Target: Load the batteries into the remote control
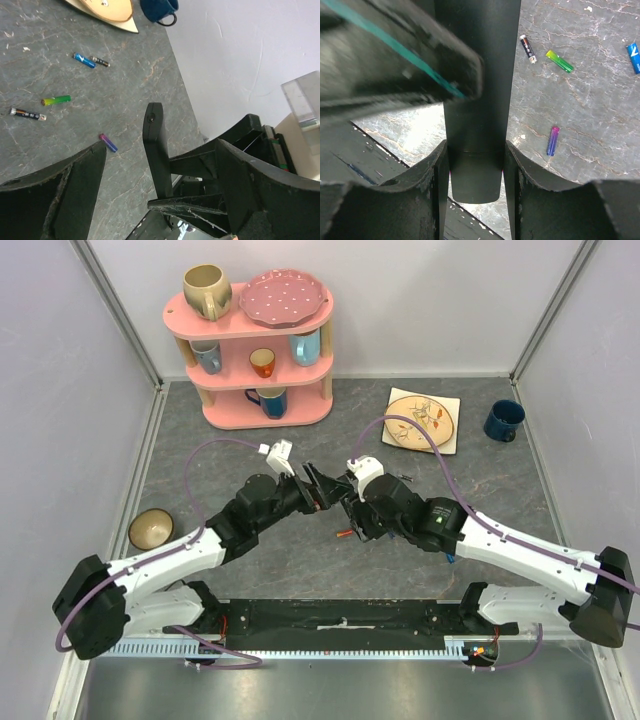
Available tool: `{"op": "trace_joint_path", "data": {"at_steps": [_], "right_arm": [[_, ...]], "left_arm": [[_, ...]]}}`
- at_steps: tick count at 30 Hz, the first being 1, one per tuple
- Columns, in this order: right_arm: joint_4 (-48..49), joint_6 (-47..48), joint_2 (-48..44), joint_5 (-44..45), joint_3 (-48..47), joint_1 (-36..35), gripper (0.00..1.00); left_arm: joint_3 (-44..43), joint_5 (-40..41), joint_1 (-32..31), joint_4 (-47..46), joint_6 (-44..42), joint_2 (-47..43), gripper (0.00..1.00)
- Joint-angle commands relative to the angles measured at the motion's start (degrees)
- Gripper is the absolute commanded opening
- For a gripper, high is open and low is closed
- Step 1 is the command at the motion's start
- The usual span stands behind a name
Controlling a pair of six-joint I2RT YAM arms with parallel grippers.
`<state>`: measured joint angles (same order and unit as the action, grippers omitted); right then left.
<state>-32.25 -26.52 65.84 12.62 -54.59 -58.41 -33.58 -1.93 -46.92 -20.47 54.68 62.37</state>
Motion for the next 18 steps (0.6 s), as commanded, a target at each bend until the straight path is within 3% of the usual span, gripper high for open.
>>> {"op": "trace_joint_path", "data": {"at_steps": [1,11,18], "right_arm": [[3.07,-1.86,0.42,-0.41,-2.8,-0.47,0.45],[3.77,-2.83,0.16,-0.5,-2.63,-0.83,0.45],[3.95,-3.01,0.07,-0.84,-2.45,-0.83,0.45]], "left_arm": [[-2.01,1.85,-2.38,-3.35,1.57,2.75,0.91],[-2.54,4.75,-4.76,-3.7,1.84,6.45,0.61],[-1.22,4.57,-5.12,-6.07,2.01,6.45,0.47]]}}
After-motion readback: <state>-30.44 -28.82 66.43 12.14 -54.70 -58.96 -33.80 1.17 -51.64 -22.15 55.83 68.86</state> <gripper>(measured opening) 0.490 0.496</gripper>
